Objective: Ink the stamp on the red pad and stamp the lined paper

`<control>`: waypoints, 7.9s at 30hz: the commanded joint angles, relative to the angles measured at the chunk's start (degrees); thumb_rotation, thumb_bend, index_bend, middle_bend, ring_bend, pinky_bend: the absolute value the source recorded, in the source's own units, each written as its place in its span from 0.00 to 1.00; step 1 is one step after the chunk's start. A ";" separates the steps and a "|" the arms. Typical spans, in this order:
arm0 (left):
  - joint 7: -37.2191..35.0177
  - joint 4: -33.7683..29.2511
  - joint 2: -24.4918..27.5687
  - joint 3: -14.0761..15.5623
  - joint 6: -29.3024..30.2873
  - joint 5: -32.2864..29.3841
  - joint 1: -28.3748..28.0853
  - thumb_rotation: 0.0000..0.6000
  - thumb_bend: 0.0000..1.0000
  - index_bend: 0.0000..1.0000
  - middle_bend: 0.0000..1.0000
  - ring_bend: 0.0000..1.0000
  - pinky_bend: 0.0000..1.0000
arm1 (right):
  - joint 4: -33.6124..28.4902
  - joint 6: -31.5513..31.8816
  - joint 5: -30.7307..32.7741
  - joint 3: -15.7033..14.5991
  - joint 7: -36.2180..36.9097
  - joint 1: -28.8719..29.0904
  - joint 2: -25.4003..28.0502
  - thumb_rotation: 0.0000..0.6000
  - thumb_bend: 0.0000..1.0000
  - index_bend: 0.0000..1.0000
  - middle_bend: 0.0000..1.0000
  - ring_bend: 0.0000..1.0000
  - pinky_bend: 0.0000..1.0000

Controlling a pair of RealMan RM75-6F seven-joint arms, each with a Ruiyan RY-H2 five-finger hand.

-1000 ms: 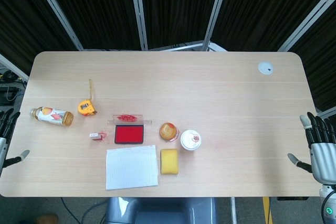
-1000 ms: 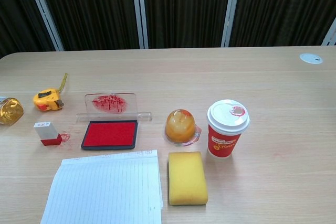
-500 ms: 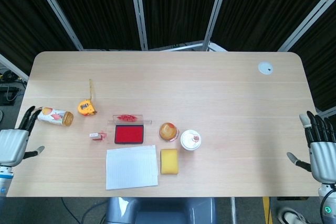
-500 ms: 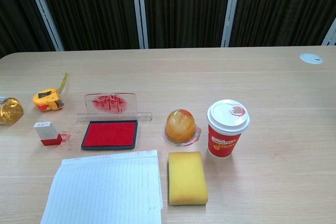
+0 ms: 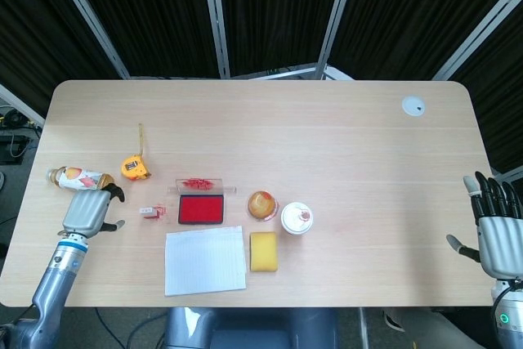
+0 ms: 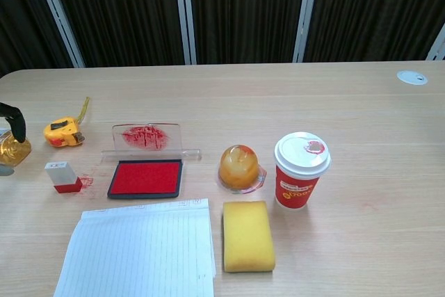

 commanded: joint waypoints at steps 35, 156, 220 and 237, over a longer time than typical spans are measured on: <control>2.74 5.39 -8.82 0.00 -3.59 -6.16 -4.72 1.00 0.28 0.42 0.46 0.85 0.90 | 0.95 -1.75 2.42 0.24 -0.10 0.40 0.09 1.00 0.00 0.00 0.00 0.00 0.00; -8.16 17.98 -18.65 0.12 -15.69 -1.65 -22.02 1.00 0.37 0.56 0.55 0.84 0.89 | 3.11 -5.46 11.02 2.80 -0.57 1.79 0.18 1.00 0.00 0.00 0.00 0.00 0.00; 6.13 -5.23 -16.53 3.74 -8.38 -5.78 -17.95 1.00 0.37 0.57 0.55 0.84 0.89 | 2.64 -5.28 11.36 2.95 2.16 1.15 1.80 1.00 0.00 0.00 0.00 0.00 0.00; 6.03 -3.02 -17.92 3.30 -9.71 -7.51 -18.25 1.00 0.37 0.57 0.56 0.84 0.89 | 2.60 -5.61 11.46 2.89 1.64 1.36 1.64 1.00 0.00 0.00 0.00 0.00 0.00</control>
